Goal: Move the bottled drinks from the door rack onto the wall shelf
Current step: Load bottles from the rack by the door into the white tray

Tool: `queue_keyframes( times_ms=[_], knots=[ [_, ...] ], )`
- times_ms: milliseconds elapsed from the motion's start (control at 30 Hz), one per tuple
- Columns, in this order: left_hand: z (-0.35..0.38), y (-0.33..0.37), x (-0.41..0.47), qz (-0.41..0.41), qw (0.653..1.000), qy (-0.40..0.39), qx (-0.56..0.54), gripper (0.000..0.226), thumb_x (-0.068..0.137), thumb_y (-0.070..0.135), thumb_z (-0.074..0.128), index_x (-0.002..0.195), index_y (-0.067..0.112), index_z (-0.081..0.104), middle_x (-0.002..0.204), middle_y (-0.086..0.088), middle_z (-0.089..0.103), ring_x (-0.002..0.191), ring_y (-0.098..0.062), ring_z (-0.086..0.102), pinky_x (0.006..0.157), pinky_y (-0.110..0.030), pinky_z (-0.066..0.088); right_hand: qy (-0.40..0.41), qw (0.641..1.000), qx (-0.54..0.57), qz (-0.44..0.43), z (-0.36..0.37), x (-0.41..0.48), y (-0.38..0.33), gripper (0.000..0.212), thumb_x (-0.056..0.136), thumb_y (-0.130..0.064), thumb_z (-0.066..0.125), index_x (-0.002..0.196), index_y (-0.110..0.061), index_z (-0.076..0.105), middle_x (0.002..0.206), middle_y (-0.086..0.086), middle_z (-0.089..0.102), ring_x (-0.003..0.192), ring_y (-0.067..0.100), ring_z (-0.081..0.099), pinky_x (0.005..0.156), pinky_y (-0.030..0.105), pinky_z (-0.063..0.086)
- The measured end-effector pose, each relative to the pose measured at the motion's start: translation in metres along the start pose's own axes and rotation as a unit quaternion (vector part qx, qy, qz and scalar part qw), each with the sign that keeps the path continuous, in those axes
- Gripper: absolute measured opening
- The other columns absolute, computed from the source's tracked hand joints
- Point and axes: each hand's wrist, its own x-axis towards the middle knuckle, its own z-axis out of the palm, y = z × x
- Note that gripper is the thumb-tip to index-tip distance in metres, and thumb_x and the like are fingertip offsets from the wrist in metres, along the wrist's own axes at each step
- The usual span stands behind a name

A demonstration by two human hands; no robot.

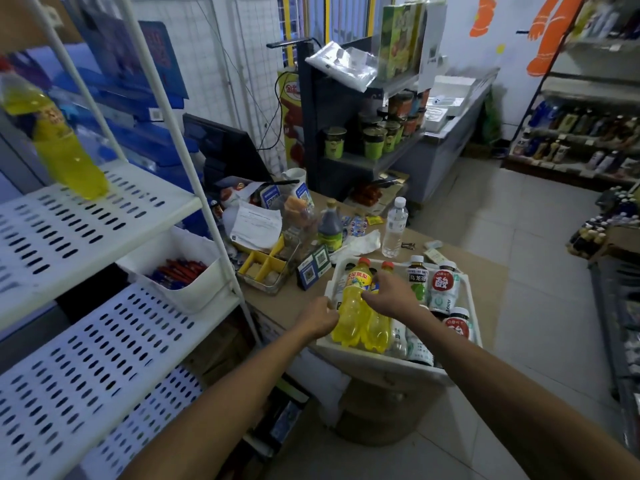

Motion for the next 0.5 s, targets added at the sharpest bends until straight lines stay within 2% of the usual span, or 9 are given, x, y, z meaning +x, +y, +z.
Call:
queue_keyframes(
  times_ms=[100, 167, 267, 367, 433, 500],
  knots=[
    [-0.031, -0.001, -0.010, 0.013, 1.000, 0.005, -0.001, 0.021, 0.089, 0.023, 0.052, 0.098, 0.006, 0.060, 0.102, -0.017, 0.062, 0.097, -0.033, 0.061, 0.070, -0.032, 0.042, 0.005, 0.999, 0.000, -0.039, -0.005, -0.009, -0.032, 0.040, 0.087, -0.037, 0.062, 0.113, -0.007, 0.057, 0.109, 0.011, 0.061, 0.100, 0.029, 0.058, 0.078, 0.037, 0.048],
    [-0.058, -0.004, -0.019, 0.028, 0.999, 0.026, 0.017, 0.023, 0.091, 0.023, 0.051, 0.102, 0.006, 0.062, 0.104, -0.015, 0.063, 0.098, -0.032, 0.060, 0.073, -0.036, 0.045, 0.010, 0.998, 0.005, -0.065, -0.006, -0.016, -0.057, 0.036, 0.087, -0.036, 0.062, 0.107, -0.006, 0.058, 0.103, 0.011, 0.062, 0.096, 0.029, 0.059, 0.073, 0.037, 0.048],
    [-0.098, -0.018, -0.040, 0.053, 0.996, 0.069, 0.036, 0.019, 0.090, 0.025, 0.052, 0.095, 0.011, 0.063, 0.101, -0.012, 0.067, 0.095, -0.031, 0.063, 0.078, -0.039, 0.049, 0.011, 0.996, -0.012, -0.089, -0.006, -0.029, -0.103, 0.028, 0.085, -0.032, 0.062, 0.099, -0.007, 0.060, 0.097, 0.010, 0.063, 0.089, 0.028, 0.059, 0.066, 0.036, 0.045],
    [-0.137, -0.036, -0.070, 0.055, 0.990, 0.119, 0.044, 0.025, 0.090, 0.028, 0.052, 0.102, 0.010, 0.065, 0.100, -0.010, 0.068, 0.094, -0.029, 0.064, 0.081, -0.038, 0.053, -0.008, 0.992, -0.025, -0.122, 0.002, -0.040, -0.149, 0.020, 0.084, -0.027, 0.062, 0.089, -0.008, 0.058, 0.087, 0.007, 0.059, 0.081, 0.024, 0.056, 0.062, 0.035, 0.043],
    [-0.161, -0.050, -0.092, 0.051, 0.985, 0.158, 0.049, 0.027, 0.092, 0.030, 0.052, 0.103, 0.009, 0.063, 0.102, -0.010, 0.068, 0.095, -0.029, 0.063, 0.081, -0.038, 0.053, -0.010, 0.988, -0.014, -0.151, 0.012, -0.044, -0.178, 0.022, 0.084, -0.031, 0.062, 0.088, -0.009, 0.061, 0.088, 0.006, 0.063, 0.081, 0.023, 0.058, 0.066, 0.036, 0.049],
    [-0.186, -0.065, -0.111, 0.050, 0.980, 0.189, 0.043, 0.027, 0.093, 0.031, 0.052, 0.106, 0.010, 0.064, 0.104, -0.009, 0.068, 0.096, -0.029, 0.063, 0.080, -0.037, 0.052, -0.013, 0.984, -0.011, -0.175, 0.023, -0.049, -0.207, 0.023, 0.084, -0.035, 0.062, 0.086, -0.013, 0.062, 0.087, 0.006, 0.064, 0.081, 0.022, 0.060, 0.067, 0.036, 0.049]
  ],
)
